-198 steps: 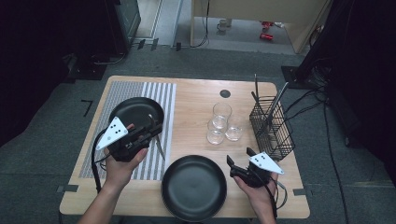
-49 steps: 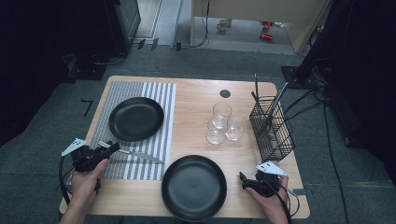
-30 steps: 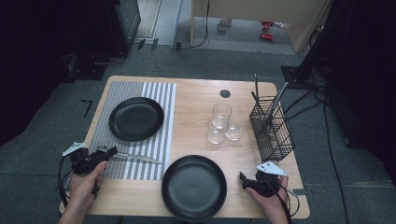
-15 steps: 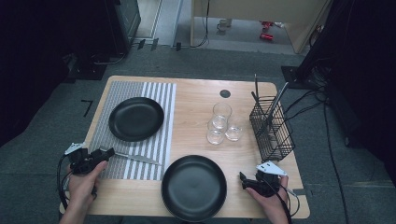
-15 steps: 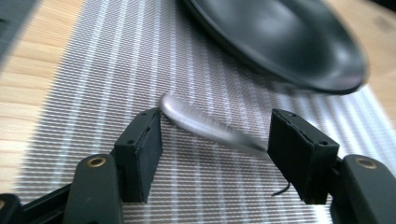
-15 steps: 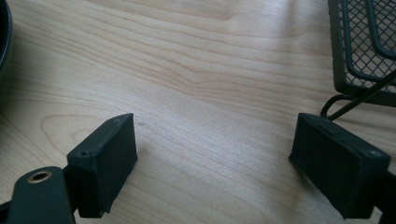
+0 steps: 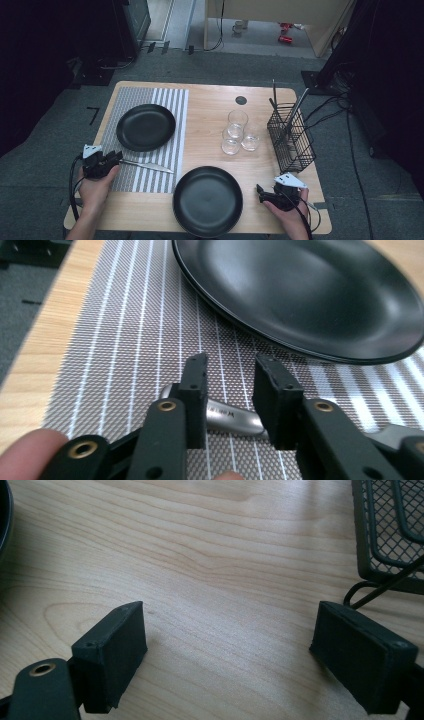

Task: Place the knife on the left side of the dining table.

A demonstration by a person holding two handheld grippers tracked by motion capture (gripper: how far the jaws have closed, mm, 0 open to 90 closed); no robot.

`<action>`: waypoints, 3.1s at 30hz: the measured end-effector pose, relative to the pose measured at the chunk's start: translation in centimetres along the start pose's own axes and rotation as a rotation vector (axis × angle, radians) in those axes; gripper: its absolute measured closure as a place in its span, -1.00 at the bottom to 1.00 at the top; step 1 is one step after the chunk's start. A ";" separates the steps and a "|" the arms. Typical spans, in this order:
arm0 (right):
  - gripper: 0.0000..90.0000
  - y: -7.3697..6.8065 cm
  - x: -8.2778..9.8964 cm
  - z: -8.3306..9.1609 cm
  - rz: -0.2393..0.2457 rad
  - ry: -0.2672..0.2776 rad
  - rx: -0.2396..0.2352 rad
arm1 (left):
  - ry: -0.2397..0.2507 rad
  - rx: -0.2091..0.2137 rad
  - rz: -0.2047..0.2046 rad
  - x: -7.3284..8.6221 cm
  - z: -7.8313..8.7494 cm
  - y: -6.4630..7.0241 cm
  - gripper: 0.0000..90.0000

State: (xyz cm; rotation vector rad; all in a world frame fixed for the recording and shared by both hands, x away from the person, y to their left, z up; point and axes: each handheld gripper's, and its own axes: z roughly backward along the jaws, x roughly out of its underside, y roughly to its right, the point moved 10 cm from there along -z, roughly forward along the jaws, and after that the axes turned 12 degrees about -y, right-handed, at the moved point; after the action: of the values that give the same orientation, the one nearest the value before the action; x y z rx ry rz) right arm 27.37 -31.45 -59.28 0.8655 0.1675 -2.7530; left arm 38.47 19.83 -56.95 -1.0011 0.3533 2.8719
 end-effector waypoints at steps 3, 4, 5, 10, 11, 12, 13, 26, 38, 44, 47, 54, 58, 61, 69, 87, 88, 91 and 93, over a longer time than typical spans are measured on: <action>-0.70 0.0 0.0 0.0 0.000 0.001 0.000 | -0.017 -0.035 -0.047 0.0 -0.6 0.2 0.55; -0.70 0.0 0.0 0.0 0.000 0.001 -0.001 | -0.020 -0.038 -0.058 0.0 -0.6 0.3 0.55; -0.70 0.0 0.0 0.0 -0.001 0.001 -0.001 | -0.028 -0.041 -0.075 0.2 -0.6 0.5 0.55; -0.70 0.0 0.0 0.0 0.004 0.001 0.000 | -0.046 -0.077 -0.133 1.1 -0.5 0.6 0.43; -0.70 0.0 0.0 0.0 0.004 0.001 0.000 | -0.047 -0.079 -0.136 1.2 -0.4 0.7 0.40; -0.70 0.0 0.0 0.0 0.004 0.001 0.000 | -0.048 -0.078 -0.137 1.2 -0.5 0.8 0.33; -0.70 0.0 0.0 0.0 0.004 0.001 0.000 | -0.052 -0.081 -0.136 1.2 -0.5 0.9 0.26; -0.70 0.0 0.0 0.0 0.003 0.001 0.000 | -0.062 -0.145 -0.189 1.2 -1.1 2.5 -0.11; -0.70 0.0 0.0 0.0 0.004 0.001 0.000 | -0.074 -0.124 -0.217 2.3 -0.3 2.8 -0.12; -0.70 0.0 0.0 0.0 0.004 0.001 0.000 | -0.078 -0.126 -0.212 2.6 0.0 2.8 -0.12; -0.70 0.0 0.0 0.0 0.004 0.001 0.000 | -0.079 -0.129 -0.205 2.7 0.1 2.8 -0.12; -0.70 0.0 0.0 0.0 0.002 0.000 -0.001 | -0.090 -0.127 -0.203 2.9 0.3 2.7 -0.13; -0.70 0.0 0.0 0.0 0.004 0.001 0.000 | -0.094 -0.127 -0.194 3.0 0.4 2.6 -0.15; -0.70 0.0 0.0 0.0 0.004 0.001 0.000 | -0.090 -0.123 -0.189 2.9 0.4 2.5 -0.19; -0.70 0.0 0.0 0.0 0.004 0.001 0.000 | -0.045 -0.037 -0.145 2.2 1.2 2.8 -0.39; -0.67 0.1 -0.1 0.1 0.004 0.016 0.024 | 0.037 0.046 -0.174 1.4 2.0 5.1 -0.70; -0.67 0.1 -0.2 0.3 0.001 0.031 0.032 | 0.036 0.048 -0.173 1.4 2.0 5.2 -0.72; -0.66 -0.1 -0.5 0.7 -0.012 0.055 0.029 | 0.040 0.062 -0.173 1.4 2.1 5.5 -0.74; -0.66 -0.2 -0.8 1.3 -0.016 0.078 0.033 | 0.042 0.067 -0.171 1.4 2.1 5.6 -0.74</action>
State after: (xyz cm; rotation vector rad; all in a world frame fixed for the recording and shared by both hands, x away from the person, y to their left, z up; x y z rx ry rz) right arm 27.27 -31.31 -57.76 0.9850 0.1447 -2.7451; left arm 35.29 14.90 -55.12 -1.0280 0.3456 2.6726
